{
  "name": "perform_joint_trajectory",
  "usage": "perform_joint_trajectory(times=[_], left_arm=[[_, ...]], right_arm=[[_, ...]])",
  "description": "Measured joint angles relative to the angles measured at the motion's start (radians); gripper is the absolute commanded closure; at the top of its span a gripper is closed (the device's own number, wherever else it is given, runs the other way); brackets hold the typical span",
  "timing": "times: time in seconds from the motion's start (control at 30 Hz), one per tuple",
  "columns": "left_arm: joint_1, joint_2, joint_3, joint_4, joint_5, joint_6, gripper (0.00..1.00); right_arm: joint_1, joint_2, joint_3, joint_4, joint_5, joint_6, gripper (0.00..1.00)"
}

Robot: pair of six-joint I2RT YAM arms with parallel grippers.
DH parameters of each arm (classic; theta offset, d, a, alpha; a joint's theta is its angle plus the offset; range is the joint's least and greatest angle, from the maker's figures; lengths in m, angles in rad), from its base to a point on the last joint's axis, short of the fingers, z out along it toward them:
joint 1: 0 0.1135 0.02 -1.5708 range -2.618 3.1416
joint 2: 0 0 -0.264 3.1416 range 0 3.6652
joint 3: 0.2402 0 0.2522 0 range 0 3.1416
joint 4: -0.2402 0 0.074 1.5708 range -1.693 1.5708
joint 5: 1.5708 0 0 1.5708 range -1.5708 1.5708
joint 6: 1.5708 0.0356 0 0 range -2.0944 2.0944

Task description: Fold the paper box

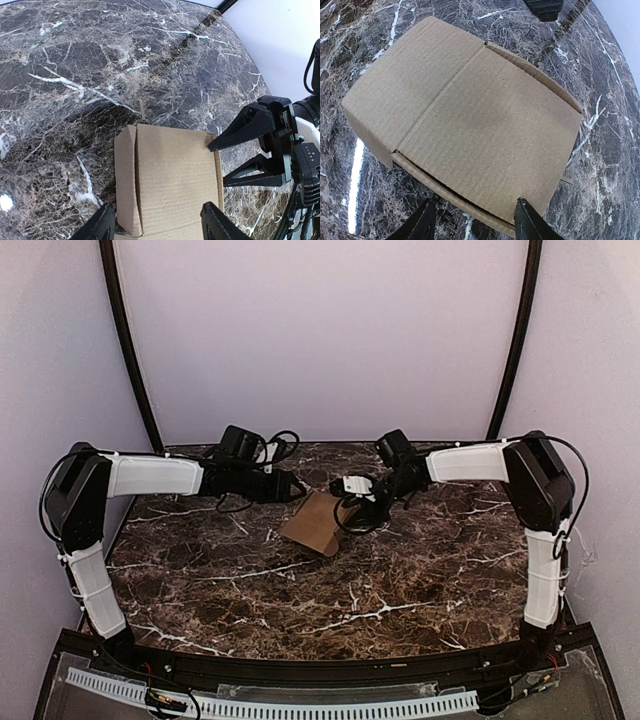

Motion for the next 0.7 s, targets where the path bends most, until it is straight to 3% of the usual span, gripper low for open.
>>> perform_joint_trajectory(times=[0.2, 0.37, 0.53, 0.7], left_arm=[[0.014, 0.024, 0.0, 0.061, 0.018, -0.031, 0.4], [0.014, 0.037, -0.012, 0.102, 0.026, -0.054, 0.4], [0.016, 0.043, -0.054, 0.174, 0.016, -0.1, 0.4], [0.019, 0.1, -0.039, 0.202, 0.02, -0.109, 0.4]], right_arm=[[-0.007, -0.022, -0.021, -0.011, -0.027, 0.05, 0.39], [0.034, -0.212, -0.15, -0.026, 0.047, 0.123, 0.36], [0.294, -0.406, -0.204, 0.092, 0.315, 0.21, 0.34], [0.499, -0.335, -0.179, 0.174, 0.563, 0.294, 0.31]])
